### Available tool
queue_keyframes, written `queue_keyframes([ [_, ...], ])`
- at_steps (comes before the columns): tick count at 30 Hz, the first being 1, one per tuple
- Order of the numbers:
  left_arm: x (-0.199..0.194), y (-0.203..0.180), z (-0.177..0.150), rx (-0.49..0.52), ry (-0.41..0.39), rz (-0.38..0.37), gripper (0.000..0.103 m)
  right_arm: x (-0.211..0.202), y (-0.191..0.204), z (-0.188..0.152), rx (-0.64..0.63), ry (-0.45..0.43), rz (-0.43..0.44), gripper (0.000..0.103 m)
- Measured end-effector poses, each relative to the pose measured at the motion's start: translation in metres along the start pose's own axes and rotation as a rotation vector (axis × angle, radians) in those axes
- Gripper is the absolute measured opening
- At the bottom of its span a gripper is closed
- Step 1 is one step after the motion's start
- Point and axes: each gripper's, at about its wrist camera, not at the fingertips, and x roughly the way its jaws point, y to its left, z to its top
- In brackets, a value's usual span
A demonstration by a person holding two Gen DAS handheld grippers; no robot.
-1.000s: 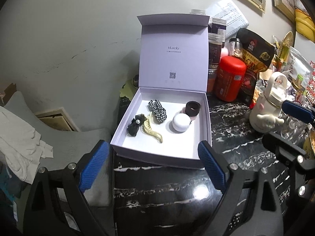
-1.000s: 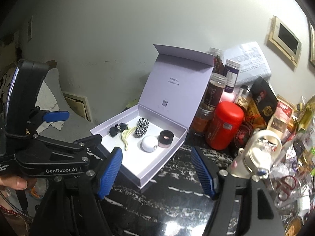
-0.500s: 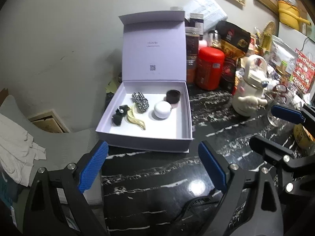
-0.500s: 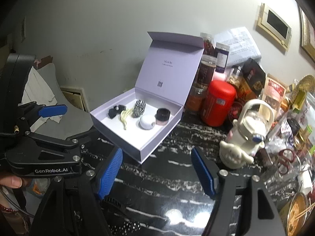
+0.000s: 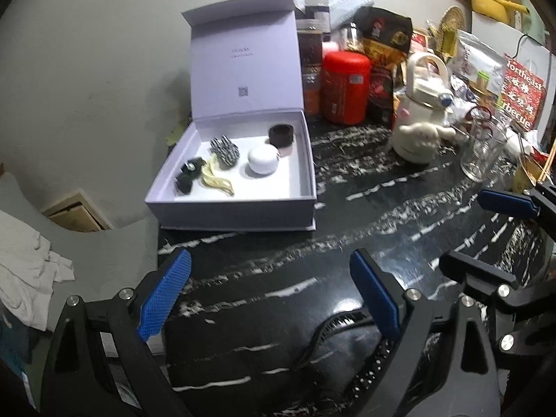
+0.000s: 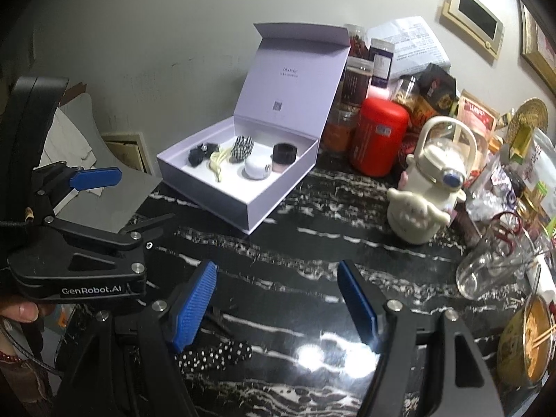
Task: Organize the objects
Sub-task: 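Grasp the black claw clip with the left gripper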
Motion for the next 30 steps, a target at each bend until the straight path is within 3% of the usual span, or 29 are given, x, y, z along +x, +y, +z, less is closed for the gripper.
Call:
queue_keyframes([
  [13, 0.013, -0.006, -0.038, 0.023, 0.047, -0.065, 0.093, 0.012, 0.020, -0.044, 0.016, 0.101, 0.056, 0.073],
  [24, 0.021, 0.001, -0.058, 0.029, 0.078, -0.053, 0.093, 0.024, 0.040, -0.066, 0.081, 0.146, 0.050, 0.073],
  [30, 0.028, 0.001, -0.062, 0.024, 0.090, -0.070, 0.093, 0.041, 0.047, -0.072, 0.045, 0.211, 0.060, 0.073],
])
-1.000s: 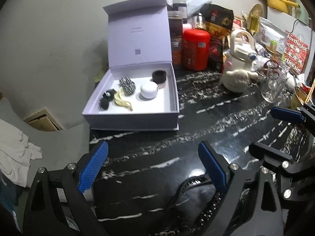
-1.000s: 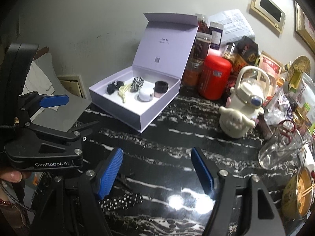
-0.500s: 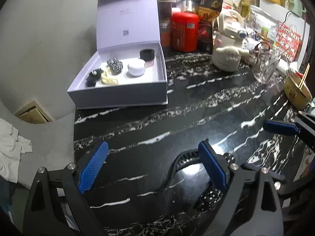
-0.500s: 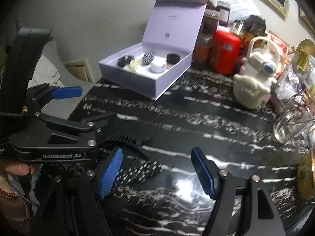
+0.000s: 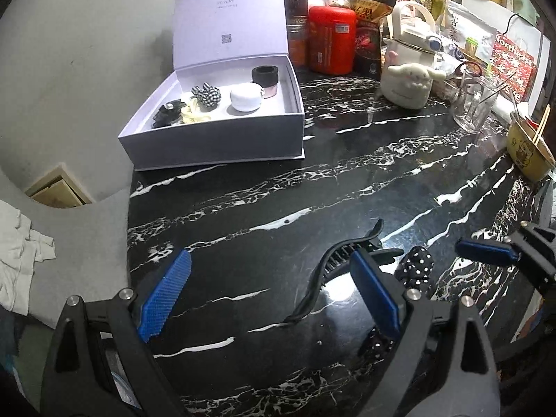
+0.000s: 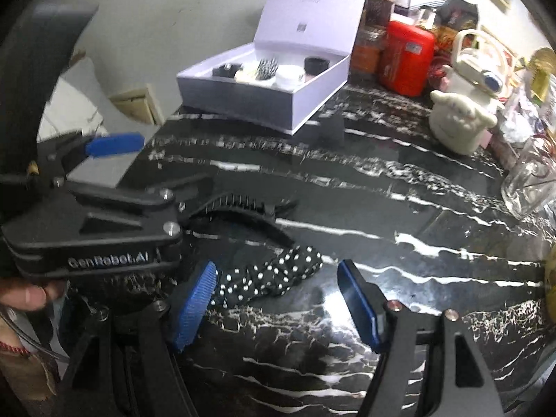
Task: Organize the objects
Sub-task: 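Grasp the black claw clip with the left gripper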
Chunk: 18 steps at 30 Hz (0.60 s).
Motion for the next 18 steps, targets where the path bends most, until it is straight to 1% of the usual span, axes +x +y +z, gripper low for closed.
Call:
queue_keyframes([
  [4, 0.007, -0.004, -0.001, 0.011, 0.014, -0.033, 0.093, 0.009, -0.006, -0.004, 0.007, 0.026, 0.027, 0.073],
  [7, 0.009, -0.008, -0.001, 0.011, 0.019, -0.086, 0.093, 0.009, -0.009, -0.007, -0.023, 0.027, 0.020, 0.073],
  [9, 0.010, -0.010, -0.001, 0.015, 0.015, -0.109, 0.093, 0.007, -0.010, -0.009, -0.061, 0.018, 0.003, 0.070],
  [11, 0.011, -0.013, -0.002, 0.030, 0.017, -0.115, 0.093, 0.005, -0.013, -0.011, -0.087, 0.021, -0.023, 0.062],
  [14, 0.016, -0.020, -0.004, 0.058, 0.034, -0.117, 0.093, 0.007, -0.025, -0.011, -0.070, 0.034, -0.027, 0.053],
  [16, 0.020, -0.023, -0.005, 0.061, 0.044, -0.131, 0.093, 0.009, -0.032, -0.011, -0.028, 0.045, -0.009, 0.053],
  [18, 0.023, -0.022, -0.006, 0.054, 0.054, -0.136, 0.093, 0.008, -0.035, -0.011, -0.003, 0.039, 0.041, 0.053],
])
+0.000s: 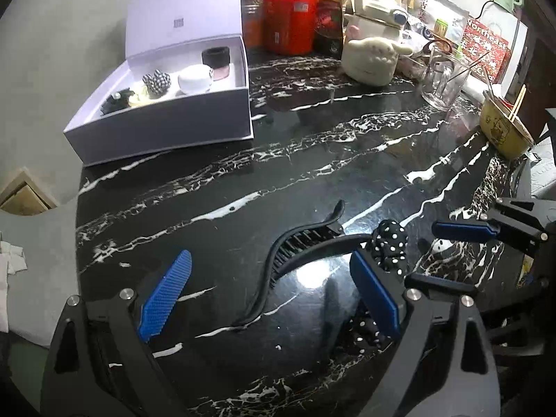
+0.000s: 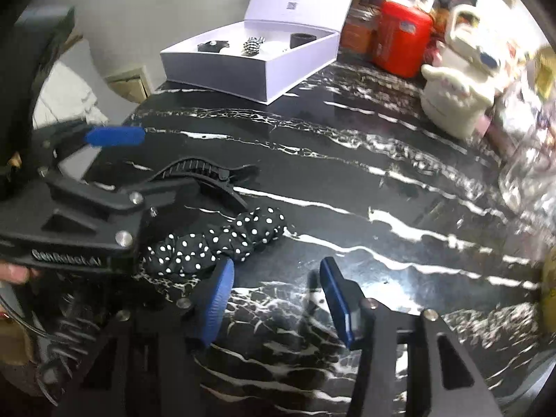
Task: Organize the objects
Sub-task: 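Grasp the black claw clip with the left gripper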
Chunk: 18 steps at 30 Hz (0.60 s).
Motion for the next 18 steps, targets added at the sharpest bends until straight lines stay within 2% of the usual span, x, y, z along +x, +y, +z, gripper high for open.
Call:
queue_keyframes([
  [4, 0.007, 0.005, 0.000, -0.017, 0.022, 0.020, 0.092, -0.004, 0.007, 0.005, -0.001, -0.021, 0.028, 0.054],
  [6, 0.009, 0.006, 0.000, -0.025, 0.019, 0.005, 0.092, -0.005, 0.008, 0.007, 0.007, -0.025, 0.048, 0.055],
  [8, 0.012, 0.007, 0.000, -0.028, 0.024, -0.026, 0.085, -0.002, 0.008, 0.008, 0.019, -0.022, 0.074, 0.055],
  [10, 0.017, 0.007, 0.001, -0.033, 0.035, -0.041, 0.073, 0.001, 0.008, 0.008, 0.026, -0.012, 0.075, 0.055],
  [15, 0.022, -0.002, 0.003, 0.004, 0.034, -0.055, 0.061, 0.005, 0.003, 0.008, 0.047, -0.001, 0.092, 0.055],
  [17, 0.023, -0.006, 0.005, 0.026, 0.036, -0.041, 0.050, 0.009, 0.001, 0.011, 0.065, 0.007, 0.110, 0.055],
  [18, 0.022, -0.007, 0.005, 0.025, 0.035, -0.036, 0.035, 0.010, 0.000, 0.012, 0.075, 0.005, 0.121, 0.055],
])
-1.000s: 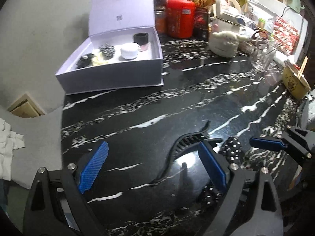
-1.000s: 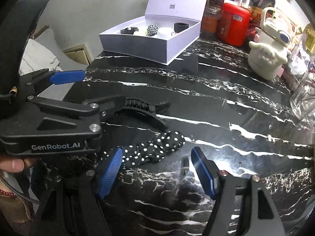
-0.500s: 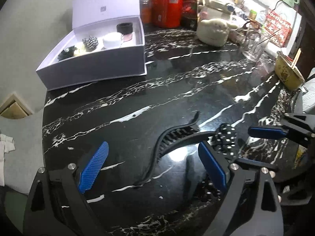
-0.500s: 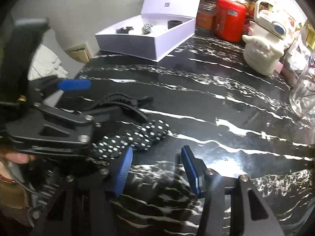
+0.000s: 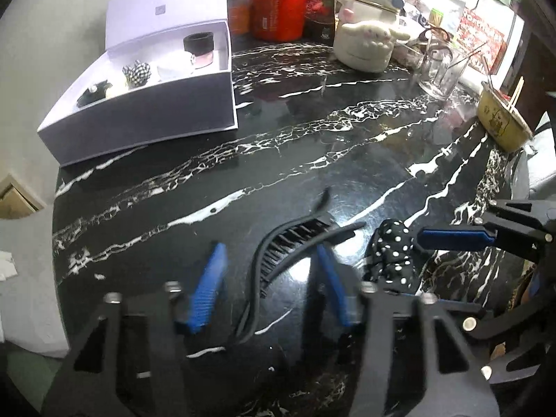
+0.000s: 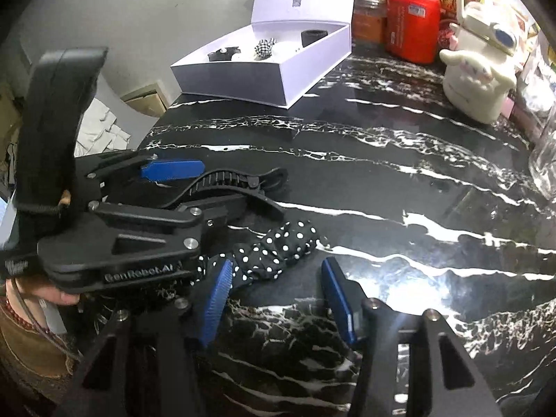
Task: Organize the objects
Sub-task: 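Grasp the black claw clip with the left gripper, then grasp the black polka-dot scrunchie with the right gripper while the left gripper holds the clip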
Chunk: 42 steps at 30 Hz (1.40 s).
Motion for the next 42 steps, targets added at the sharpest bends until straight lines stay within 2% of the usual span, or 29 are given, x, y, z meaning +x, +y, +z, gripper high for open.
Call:
queue_keyframes([
  [1, 0.000, 0.001, 0.001, -0.013, 0.000, 0.000, 0.025, 0.001, 0.000, 0.002, 0.009, -0.001, 0.010, 0.055],
  [4, -0.002, 0.011, 0.000, -0.058, 0.004, -0.018, 0.019, 0.004, 0.002, 0.004, 0.008, -0.008, 0.017, 0.055],
  [9, -0.008, 0.023, -0.008, -0.099, 0.022, 0.041, 0.018, 0.014, 0.012, 0.007, -0.057, -0.030, -0.012, 0.055],
  [11, -0.012, 0.026, -0.012, -0.103, 0.036, 0.055, 0.018, 0.016, 0.023, 0.010, -0.122, -0.052, -0.014, 0.054],
  [13, -0.015, 0.028, -0.017, -0.093, 0.043, 0.051, 0.018, 0.014, 0.038, 0.012, -0.213, -0.094, -0.026, 0.054],
  [15, -0.018, 0.031, -0.021, -0.093, 0.040, 0.051, 0.018, 0.011, 0.047, 0.012, -0.252, -0.125, -0.037, 0.054],
  [17, -0.020, 0.034, -0.023, -0.103, 0.036, 0.048, 0.019, 0.011, 0.053, 0.012, -0.263, -0.116, -0.025, 0.056],
  [20, -0.021, 0.036, -0.024, -0.109, 0.028, 0.029, 0.027, 0.012, 0.055, 0.007, -0.234, -0.091, -0.027, 0.060],
  [22, -0.022, 0.035, -0.023, -0.111, 0.009, 0.019, 0.037, 0.012, 0.053, 0.002, -0.208, -0.081, -0.057, 0.062],
  [25, -0.024, 0.031, -0.020, -0.103, -0.015, 0.002, 0.046, 0.012, 0.047, -0.006, -0.184, -0.068, -0.107, 0.066],
  [28, -0.023, 0.030, -0.016, -0.107, -0.028, -0.003, 0.047, 0.014, 0.038, -0.009, -0.172, -0.034, -0.114, 0.066],
  [33, -0.015, 0.028, -0.015, -0.100, -0.015, 0.012, 0.047, 0.011, 0.030, -0.013, -0.209, -0.038, -0.151, 0.066],
  [36, -0.011, 0.026, -0.015, -0.082, -0.013, 0.033, 0.050, 0.008, 0.019, -0.014, -0.198, -0.054, -0.161, 0.059],
  [37, -0.010, 0.025, -0.016, -0.073, -0.009, 0.037, 0.052, 0.006, 0.017, -0.014, -0.195, -0.060, -0.154, 0.046],
  [38, -0.009, 0.023, -0.015, -0.063, -0.010, 0.044, 0.052, 0.005, 0.016, -0.015, -0.199, -0.067, -0.142, 0.026],
  [39, -0.009, 0.021, -0.015, -0.059, -0.012, 0.052, 0.052, 0.004, 0.016, -0.016, -0.206, -0.073, -0.134, 0.021],
  [41, -0.008, 0.019, -0.016, -0.058, -0.018, 0.056, 0.051, 0.004, 0.016, -0.017, -0.206, -0.080, -0.127, 0.021],
  [42, -0.008, 0.020, -0.016, -0.063, -0.023, 0.053, 0.043, 0.005, 0.015, -0.017, -0.202, -0.083, -0.122, 0.020],
])
